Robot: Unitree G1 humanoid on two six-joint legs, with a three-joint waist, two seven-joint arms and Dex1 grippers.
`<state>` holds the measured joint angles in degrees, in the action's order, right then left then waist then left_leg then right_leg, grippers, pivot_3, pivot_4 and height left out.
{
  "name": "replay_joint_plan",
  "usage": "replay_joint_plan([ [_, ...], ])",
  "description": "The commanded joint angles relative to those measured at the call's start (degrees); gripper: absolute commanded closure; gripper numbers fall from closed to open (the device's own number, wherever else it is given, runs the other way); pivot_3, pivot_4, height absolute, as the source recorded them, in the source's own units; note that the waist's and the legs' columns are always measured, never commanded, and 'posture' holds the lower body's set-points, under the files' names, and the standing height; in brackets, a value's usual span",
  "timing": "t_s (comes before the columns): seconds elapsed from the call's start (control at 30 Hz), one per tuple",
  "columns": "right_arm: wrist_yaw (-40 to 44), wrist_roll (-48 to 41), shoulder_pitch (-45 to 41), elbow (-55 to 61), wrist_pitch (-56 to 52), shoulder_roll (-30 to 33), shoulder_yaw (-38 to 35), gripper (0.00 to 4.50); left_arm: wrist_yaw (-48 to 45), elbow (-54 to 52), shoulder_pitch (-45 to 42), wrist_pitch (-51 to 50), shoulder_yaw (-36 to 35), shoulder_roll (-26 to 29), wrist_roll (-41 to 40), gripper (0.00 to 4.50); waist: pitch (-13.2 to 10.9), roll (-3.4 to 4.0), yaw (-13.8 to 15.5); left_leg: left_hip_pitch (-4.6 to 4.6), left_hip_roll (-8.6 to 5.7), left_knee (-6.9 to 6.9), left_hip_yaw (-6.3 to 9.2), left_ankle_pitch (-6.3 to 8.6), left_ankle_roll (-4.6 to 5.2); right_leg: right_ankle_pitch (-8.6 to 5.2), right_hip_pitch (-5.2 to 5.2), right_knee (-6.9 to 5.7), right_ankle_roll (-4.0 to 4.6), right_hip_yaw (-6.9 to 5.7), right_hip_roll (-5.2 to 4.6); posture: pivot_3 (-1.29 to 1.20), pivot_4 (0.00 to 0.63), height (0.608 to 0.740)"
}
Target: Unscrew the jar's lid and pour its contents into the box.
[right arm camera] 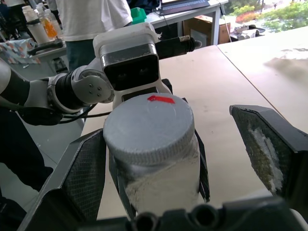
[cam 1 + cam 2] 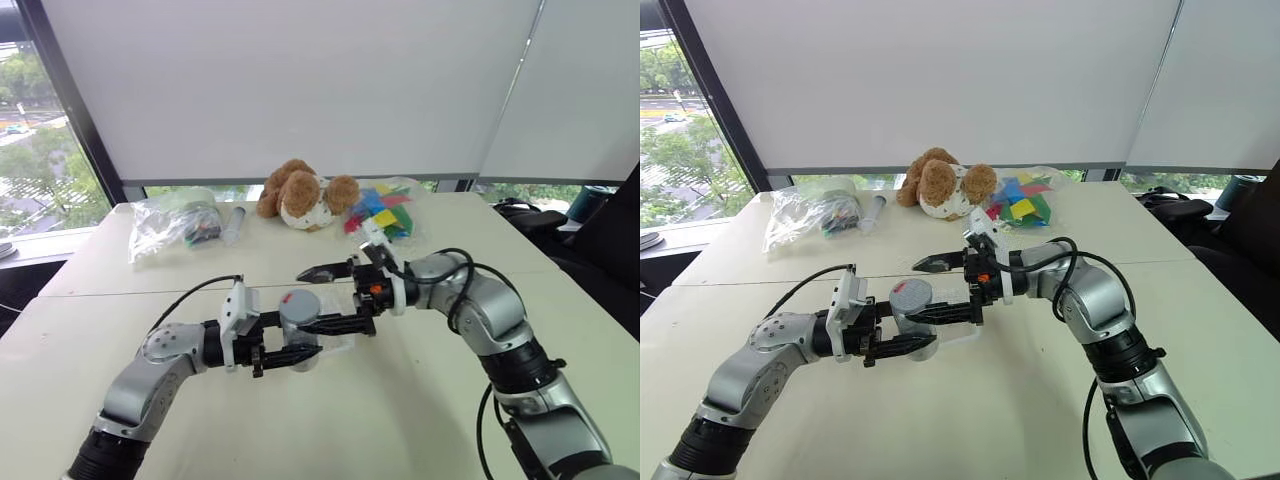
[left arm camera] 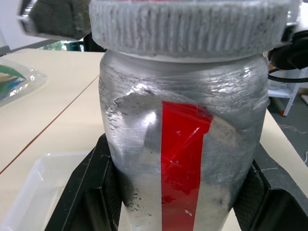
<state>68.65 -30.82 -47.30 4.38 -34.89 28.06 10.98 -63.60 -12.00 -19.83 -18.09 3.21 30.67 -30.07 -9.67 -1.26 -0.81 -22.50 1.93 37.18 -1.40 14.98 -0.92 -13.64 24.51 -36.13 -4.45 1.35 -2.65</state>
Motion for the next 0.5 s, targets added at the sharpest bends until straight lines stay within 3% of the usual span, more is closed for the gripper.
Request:
replay_joint_plan([
  [0.03,1.0,-1.4,0.1,0.6,0.9,0.8,-2.5,0.06,-0.2,-2.0,-0.2,0.9,-0.8,0.6,-0.6,2.27,0.0,0.0,0.0,0.0,0.0,0.0,0.0,0.0,0.0,0.0,0.0,0.0,0.0,0.0,0.0,0.0,0.15,0.74],
  [0.33,2.4,-7.6,0.2,5.4,-4.7,1.7,-3.9,0.06,-0.2,-2.3,0.1,0.8,-0.9,0.8,-0.8,2.27,0.0,0.0,0.0,0.0,0.0,0.0,0.01,0.0,0.0,0.0,0.0,0.0,0.0,0.0,0.0,0.0,0.15,0.74],
  [0.5,-4.3,-3.0,-2.8,4.6,-3.8,-3.5,-0.5,0.06,-0.2,-2.1,0.1,0.8,-0.6,0.6,-0.8,2.27,0.0,0.01,-0.3,0.03,0.02,-0.02,0.01,0.0,0.0,0.0,0.01,-0.03,0.0,0.0,0.03,0.0,0.15,0.74],
])
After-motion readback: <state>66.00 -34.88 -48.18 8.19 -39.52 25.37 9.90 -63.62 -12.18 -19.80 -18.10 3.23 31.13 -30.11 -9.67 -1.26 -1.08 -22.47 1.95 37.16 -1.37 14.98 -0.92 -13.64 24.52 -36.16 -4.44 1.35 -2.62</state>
